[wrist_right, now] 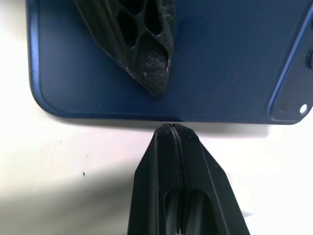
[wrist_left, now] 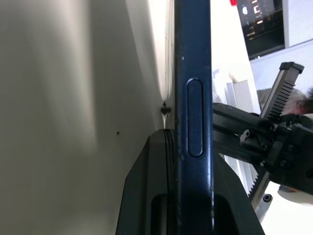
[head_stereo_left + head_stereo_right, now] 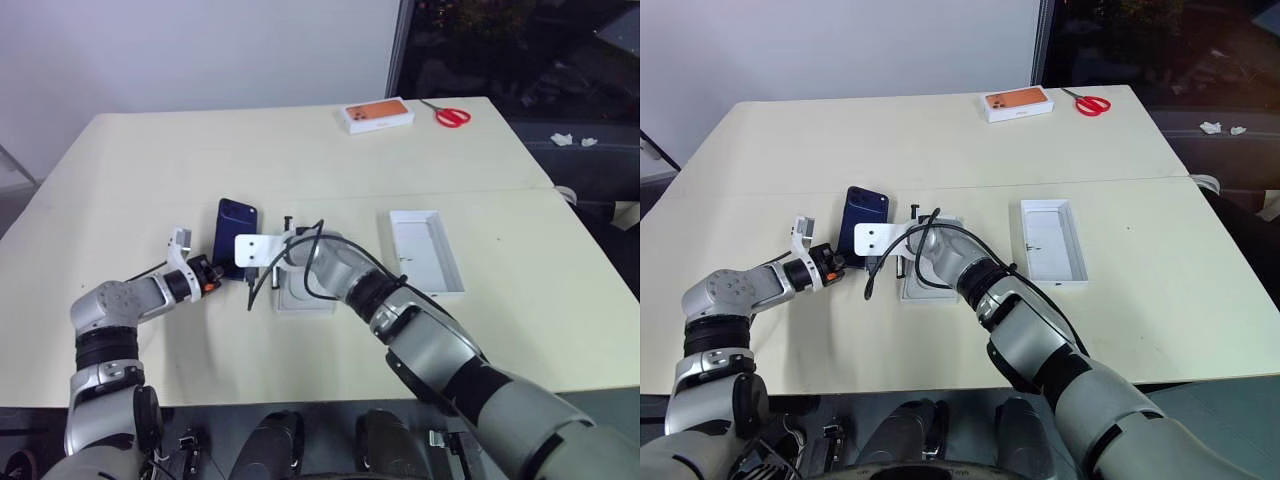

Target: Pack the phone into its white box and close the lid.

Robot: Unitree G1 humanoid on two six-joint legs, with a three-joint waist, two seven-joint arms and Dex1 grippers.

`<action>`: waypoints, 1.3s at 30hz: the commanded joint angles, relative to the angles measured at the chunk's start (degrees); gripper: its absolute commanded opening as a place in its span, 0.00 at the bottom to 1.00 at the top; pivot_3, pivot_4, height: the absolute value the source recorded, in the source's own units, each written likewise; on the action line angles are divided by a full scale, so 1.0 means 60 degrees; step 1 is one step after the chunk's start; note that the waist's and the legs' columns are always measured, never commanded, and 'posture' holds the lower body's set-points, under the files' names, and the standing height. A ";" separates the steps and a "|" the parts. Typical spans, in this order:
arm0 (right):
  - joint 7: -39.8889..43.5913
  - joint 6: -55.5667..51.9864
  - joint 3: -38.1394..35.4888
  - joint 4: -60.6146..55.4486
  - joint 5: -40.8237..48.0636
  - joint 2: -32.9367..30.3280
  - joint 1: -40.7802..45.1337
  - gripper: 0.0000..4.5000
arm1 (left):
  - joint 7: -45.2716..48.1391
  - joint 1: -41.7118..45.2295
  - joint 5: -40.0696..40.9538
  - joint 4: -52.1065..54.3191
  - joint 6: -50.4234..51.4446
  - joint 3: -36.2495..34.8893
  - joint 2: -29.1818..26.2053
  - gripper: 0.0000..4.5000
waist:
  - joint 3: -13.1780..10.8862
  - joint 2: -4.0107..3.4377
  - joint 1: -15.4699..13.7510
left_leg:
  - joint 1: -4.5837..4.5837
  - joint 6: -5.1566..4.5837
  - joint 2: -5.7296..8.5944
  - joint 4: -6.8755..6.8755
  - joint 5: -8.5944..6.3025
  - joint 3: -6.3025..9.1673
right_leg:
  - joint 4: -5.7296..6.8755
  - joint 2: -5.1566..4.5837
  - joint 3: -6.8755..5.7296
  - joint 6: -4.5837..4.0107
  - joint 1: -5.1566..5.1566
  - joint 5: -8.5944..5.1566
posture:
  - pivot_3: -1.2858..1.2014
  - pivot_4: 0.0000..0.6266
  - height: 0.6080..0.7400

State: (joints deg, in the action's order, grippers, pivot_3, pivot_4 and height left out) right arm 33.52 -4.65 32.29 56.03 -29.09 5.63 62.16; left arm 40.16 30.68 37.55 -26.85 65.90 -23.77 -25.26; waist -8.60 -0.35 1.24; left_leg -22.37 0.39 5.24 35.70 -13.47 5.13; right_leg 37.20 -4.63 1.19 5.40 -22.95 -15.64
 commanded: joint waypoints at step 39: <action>0.5183 -0.3243 -0.3560 -0.9564 0.6533 -0.5139 -0.4339 0.99 | -0.5055 -0.1482 0.6326 0.4894 0.4021 -0.2894 0.2518 0.00 | -0.0119 0.0183 -0.0086 | -0.0171 -0.0004 -0.0027 0.0062 -0.0005 -0.0014 | -0.0007 -0.0007 -0.0002 0.0003 -0.0096 0.0006 | 0.52 0.24 1.00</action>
State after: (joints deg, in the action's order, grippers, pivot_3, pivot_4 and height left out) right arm 63.97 -25.31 12.74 1.04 8.59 -24.02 36.66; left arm 11.21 21.02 71.80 -0.76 90.64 -41.45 -10.65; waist -9.32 0.75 0.73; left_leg -23.39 0.37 5.07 36.05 -13.50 5.04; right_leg 37.16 -4.66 1.18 5.42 -23.53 -15.60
